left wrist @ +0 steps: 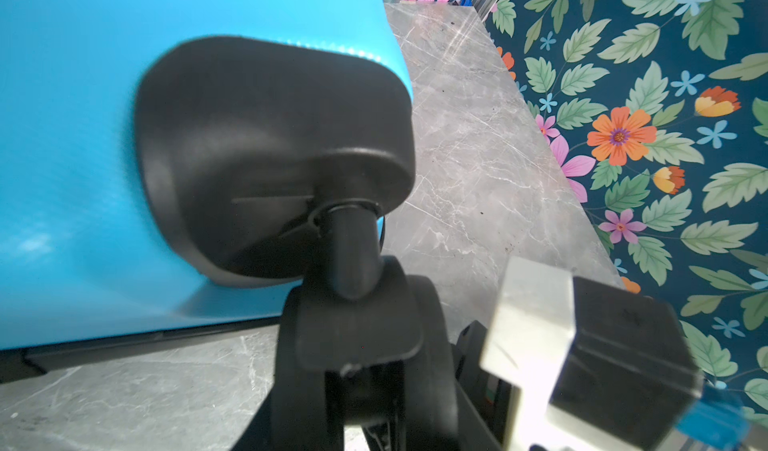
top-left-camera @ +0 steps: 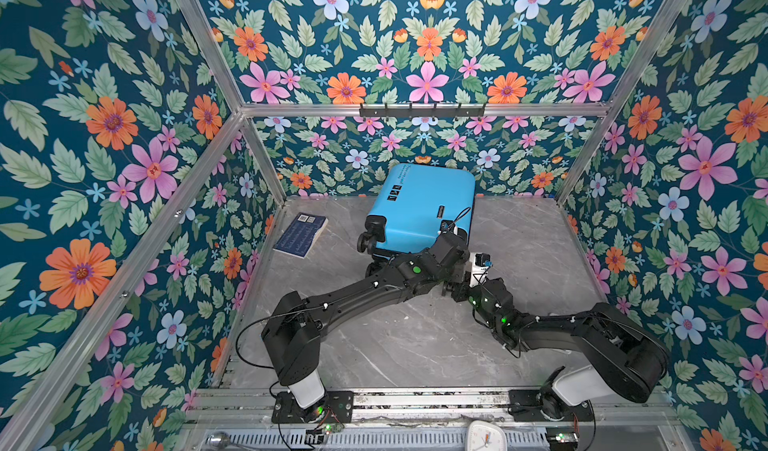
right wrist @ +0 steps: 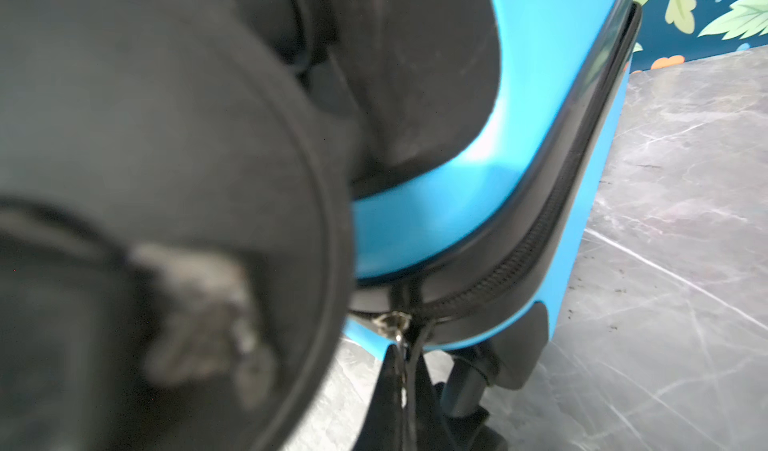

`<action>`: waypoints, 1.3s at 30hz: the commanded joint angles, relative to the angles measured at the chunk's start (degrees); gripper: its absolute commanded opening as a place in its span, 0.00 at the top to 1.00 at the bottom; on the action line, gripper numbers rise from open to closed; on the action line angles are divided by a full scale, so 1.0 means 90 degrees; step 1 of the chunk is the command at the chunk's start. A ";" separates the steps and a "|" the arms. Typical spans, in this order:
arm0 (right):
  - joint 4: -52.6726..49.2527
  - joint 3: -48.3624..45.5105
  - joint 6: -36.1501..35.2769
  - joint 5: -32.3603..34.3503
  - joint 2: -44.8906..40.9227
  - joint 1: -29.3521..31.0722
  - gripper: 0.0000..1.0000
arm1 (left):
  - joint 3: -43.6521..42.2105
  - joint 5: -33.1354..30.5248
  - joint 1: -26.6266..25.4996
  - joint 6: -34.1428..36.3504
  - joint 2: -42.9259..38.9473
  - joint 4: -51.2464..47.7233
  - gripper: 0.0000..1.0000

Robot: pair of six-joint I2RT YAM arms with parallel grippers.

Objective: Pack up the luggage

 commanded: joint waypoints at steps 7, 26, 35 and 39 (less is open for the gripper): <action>-0.0335 -0.0271 0.0359 0.1066 -0.0262 -0.0252 1.00 | -0.0196 -0.0283 -0.0036 0.0181 -0.0311 0.0764 1.00; -0.2056 -0.0532 0.0142 0.0225 -0.1637 -0.0472 1.00 | -0.0176 -0.0100 -0.0031 0.0153 0.0064 0.0977 1.00; -0.1906 -0.0573 -0.0004 -0.0099 -0.1528 -0.0884 1.00 | -0.0276 -0.0099 -0.0035 0.0152 -0.0111 0.0943 1.00; -0.1395 -0.0590 -0.0357 -0.0844 -0.1399 -0.0884 1.00 | -0.0276 -0.0110 -0.0032 0.0166 -0.0120 0.0930 1.00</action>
